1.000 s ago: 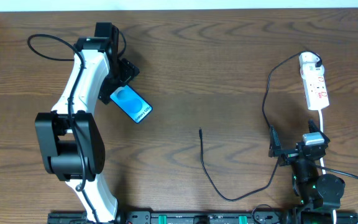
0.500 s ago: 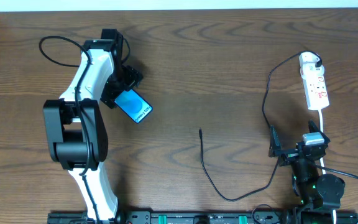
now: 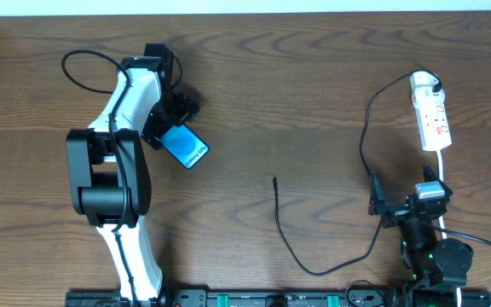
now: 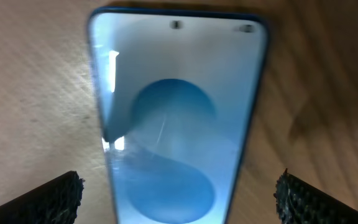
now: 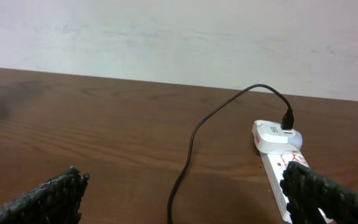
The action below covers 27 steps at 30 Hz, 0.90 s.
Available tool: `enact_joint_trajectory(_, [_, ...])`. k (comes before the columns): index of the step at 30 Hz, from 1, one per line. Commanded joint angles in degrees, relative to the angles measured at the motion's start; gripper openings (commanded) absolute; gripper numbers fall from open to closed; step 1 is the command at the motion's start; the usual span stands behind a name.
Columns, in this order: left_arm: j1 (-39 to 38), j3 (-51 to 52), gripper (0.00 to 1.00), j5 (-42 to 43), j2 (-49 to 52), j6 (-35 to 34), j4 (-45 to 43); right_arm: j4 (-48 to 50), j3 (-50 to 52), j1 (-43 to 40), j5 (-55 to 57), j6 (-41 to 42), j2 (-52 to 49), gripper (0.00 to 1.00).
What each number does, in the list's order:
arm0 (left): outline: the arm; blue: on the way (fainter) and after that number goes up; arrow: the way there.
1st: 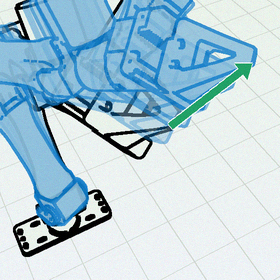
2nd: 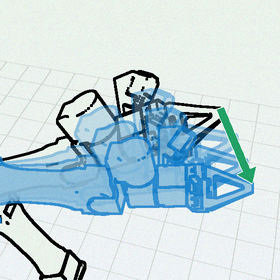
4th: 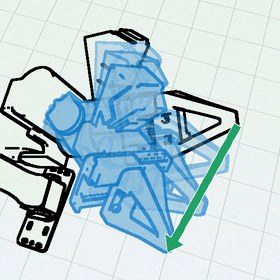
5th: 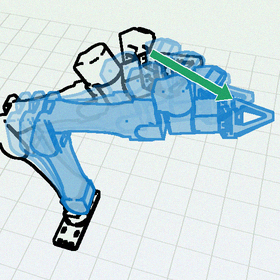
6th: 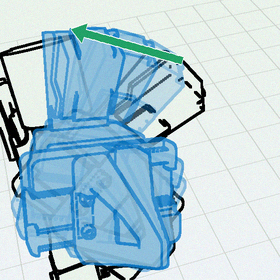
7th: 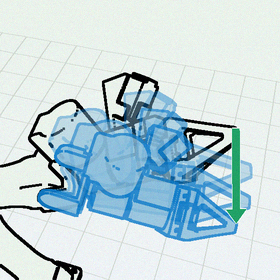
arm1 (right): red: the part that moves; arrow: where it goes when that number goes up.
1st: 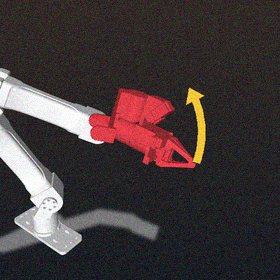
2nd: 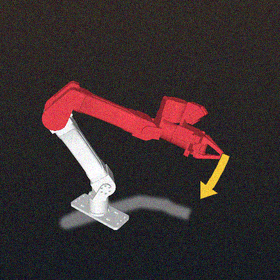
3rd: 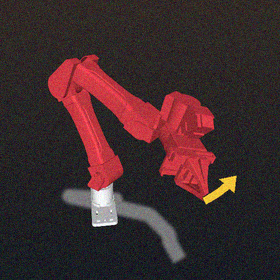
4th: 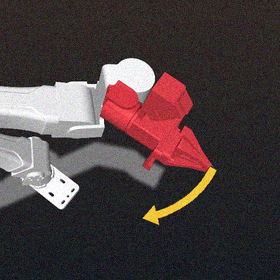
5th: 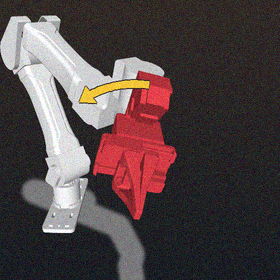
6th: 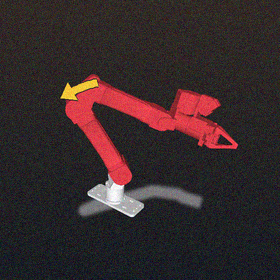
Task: Plug charger to phone and switch on socket
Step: 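Lower the left gripper and close it on the phone's sides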
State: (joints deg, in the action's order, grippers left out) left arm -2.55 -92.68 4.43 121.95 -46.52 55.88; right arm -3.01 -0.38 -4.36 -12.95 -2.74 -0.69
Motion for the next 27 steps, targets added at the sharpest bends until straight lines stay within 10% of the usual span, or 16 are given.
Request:
enact_joint_trajectory(1, [-1.20,1.25,0.99,0.07,0.52,-0.33,-1.07,-0.31,0.07,0.17,0.63,-0.52,0.37,0.99])
enact_joint_trajectory(27, [-1.22,2.49,0.99,-1.01,0.52,-1.84,0.63,-0.31,0.07,0.17,0.63,-0.52,0.37,0.99])
